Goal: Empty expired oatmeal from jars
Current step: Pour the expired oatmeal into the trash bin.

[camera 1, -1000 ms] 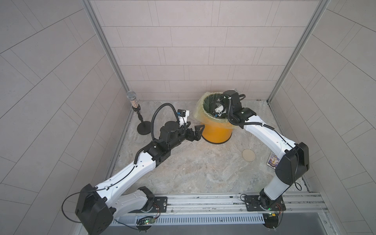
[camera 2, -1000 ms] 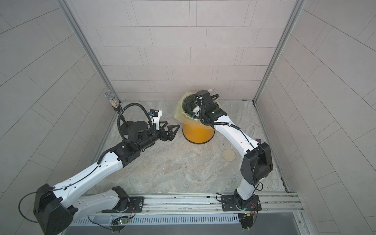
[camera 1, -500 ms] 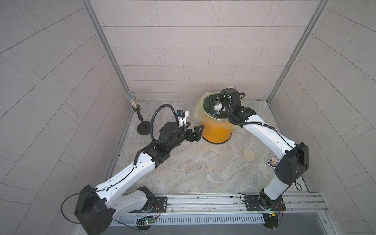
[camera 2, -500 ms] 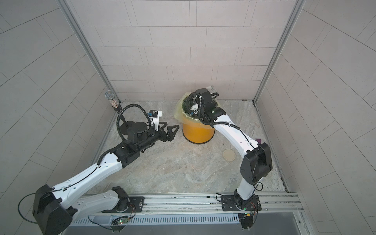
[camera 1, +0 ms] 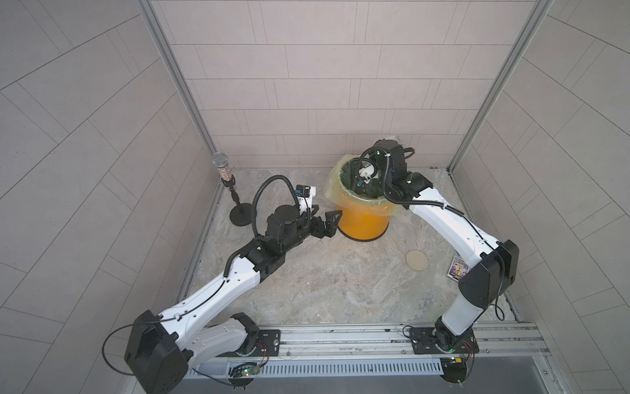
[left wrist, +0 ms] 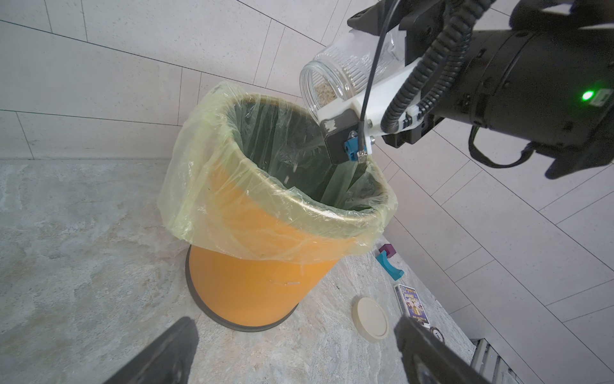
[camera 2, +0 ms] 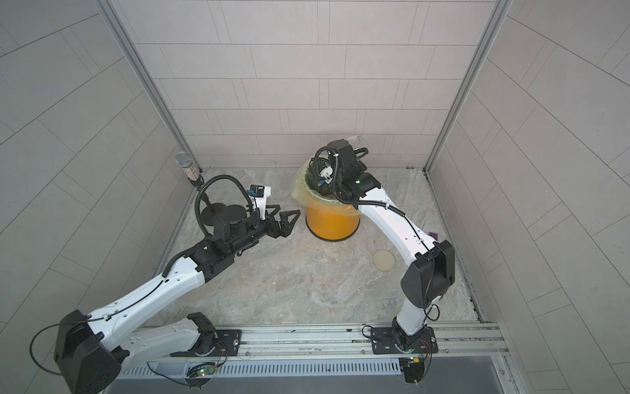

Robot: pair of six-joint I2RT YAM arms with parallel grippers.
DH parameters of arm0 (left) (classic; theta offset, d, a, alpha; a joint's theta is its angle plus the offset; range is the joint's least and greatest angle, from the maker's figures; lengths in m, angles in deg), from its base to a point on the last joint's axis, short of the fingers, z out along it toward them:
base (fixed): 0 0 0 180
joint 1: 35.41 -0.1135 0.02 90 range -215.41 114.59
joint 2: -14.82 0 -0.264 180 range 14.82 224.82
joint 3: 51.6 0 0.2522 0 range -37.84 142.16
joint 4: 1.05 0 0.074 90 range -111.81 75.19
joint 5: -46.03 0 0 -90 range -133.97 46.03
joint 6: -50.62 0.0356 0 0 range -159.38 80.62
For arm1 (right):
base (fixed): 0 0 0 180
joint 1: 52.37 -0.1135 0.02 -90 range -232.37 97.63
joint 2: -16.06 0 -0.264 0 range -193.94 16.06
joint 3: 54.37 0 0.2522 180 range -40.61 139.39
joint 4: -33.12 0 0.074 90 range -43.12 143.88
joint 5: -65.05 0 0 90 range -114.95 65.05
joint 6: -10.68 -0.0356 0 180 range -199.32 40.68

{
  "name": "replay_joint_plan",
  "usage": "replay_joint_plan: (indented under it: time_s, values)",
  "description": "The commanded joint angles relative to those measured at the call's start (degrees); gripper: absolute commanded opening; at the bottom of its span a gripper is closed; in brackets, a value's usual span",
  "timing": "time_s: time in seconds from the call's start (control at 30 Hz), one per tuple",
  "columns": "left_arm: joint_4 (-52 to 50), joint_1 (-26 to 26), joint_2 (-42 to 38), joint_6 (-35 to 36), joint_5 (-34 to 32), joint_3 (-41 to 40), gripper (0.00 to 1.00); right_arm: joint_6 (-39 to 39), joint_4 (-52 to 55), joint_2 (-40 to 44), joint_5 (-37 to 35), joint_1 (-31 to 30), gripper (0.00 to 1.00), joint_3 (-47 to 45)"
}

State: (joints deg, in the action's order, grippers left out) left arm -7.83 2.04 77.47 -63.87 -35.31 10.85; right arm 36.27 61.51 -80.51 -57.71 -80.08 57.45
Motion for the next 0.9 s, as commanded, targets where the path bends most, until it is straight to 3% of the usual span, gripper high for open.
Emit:
replay_joint_plan:
  time_s: [0.0,0.3,0.47,0.63,0.73,0.77,0.87]
  values:
    - [1.2,-0.3,-0.9,-0.2,-0.5,-0.1,1.00,32.5,-5.6,3.2,-1.9,0.5,0.00,-4.5]
    - [1.1,-0.3,-1.0,-1.1,-0.6,1.2,1.00,34.4,-7.8,5.9,-3.1,-0.5,0.00,-12.6]
    - [0.2,-0.2,-1.2,-0.7,-0.6,1.3,1.00,34.2,-6.4,3.6,-4.2,-0.9,0.00,-5.9]
    - [0.5,-0.2,-1.8,-0.7,-1.0,0.6,1.00,34.5,-9.2,4.7,-1.1,-1.0,0.00,-8.9]
    - [0.5,-0.2,-1.2,-0.6,-1.0,0.4,1.00,30.2,-4.0,0.8,-7.3,-3.3,0.00,-0.4]
    - [0.3,-0.3,-0.9,-0.7,-0.8,0.8,1.00,30.6,-2.4,0.8,-9.6,-2.8,0.00,-1.0]
    - [0.3,-0.2,-0.7,-0.9,-0.3,1.4,1.00,34.2,-6.1,4.3,-4.1,-1.6,0.00,-8.6]
